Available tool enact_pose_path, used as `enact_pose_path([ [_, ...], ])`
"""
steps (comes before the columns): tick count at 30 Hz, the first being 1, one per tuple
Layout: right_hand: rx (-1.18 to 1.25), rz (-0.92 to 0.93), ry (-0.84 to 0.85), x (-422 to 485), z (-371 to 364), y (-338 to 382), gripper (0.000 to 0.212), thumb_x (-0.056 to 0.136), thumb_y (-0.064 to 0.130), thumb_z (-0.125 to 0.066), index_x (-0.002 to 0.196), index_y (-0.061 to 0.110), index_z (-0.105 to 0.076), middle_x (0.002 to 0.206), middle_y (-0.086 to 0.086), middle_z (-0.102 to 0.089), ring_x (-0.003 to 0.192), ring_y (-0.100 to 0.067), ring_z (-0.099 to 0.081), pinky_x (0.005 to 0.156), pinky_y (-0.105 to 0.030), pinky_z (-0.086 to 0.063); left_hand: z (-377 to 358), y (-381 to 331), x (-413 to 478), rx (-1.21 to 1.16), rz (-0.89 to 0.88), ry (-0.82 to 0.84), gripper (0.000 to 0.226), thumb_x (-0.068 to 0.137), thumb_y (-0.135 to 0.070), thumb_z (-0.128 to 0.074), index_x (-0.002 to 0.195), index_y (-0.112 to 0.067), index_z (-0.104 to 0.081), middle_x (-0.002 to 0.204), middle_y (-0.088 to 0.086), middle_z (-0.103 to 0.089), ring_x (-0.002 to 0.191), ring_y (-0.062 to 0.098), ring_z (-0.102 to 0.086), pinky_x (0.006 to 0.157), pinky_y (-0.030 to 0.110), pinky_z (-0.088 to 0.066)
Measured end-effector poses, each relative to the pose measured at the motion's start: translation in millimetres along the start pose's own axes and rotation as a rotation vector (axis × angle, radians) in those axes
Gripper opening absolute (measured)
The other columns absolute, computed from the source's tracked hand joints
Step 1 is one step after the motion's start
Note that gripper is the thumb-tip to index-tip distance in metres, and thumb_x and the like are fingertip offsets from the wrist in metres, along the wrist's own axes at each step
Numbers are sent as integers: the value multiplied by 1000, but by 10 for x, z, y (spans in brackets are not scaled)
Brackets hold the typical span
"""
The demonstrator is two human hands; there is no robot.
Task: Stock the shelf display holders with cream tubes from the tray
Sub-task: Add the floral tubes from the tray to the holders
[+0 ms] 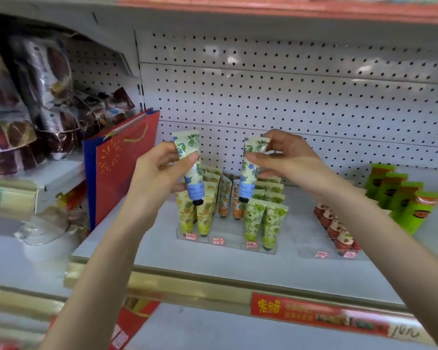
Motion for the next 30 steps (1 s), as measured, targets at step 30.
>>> enact_pose_path([
  [30, -289, -173, -138, -441, 1017, -132, 21, 81, 14, -71, 98, 16, -59, 98, -13, -66, 86, -18, -66, 77, -27, -57, -1060, -79, 284, -84, -88, 427, 8, 82, -16, -68, 89, -15, -64, 91, 5, -66, 76, 8, -62, 67, 22, -57],
])
Point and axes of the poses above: each hand's wrist, its own x-axis towards the middle knuckle, its own z-axis out of the back of the hand, y = z × x, the point moved 1 cm from there along x, towards the middle knuckle
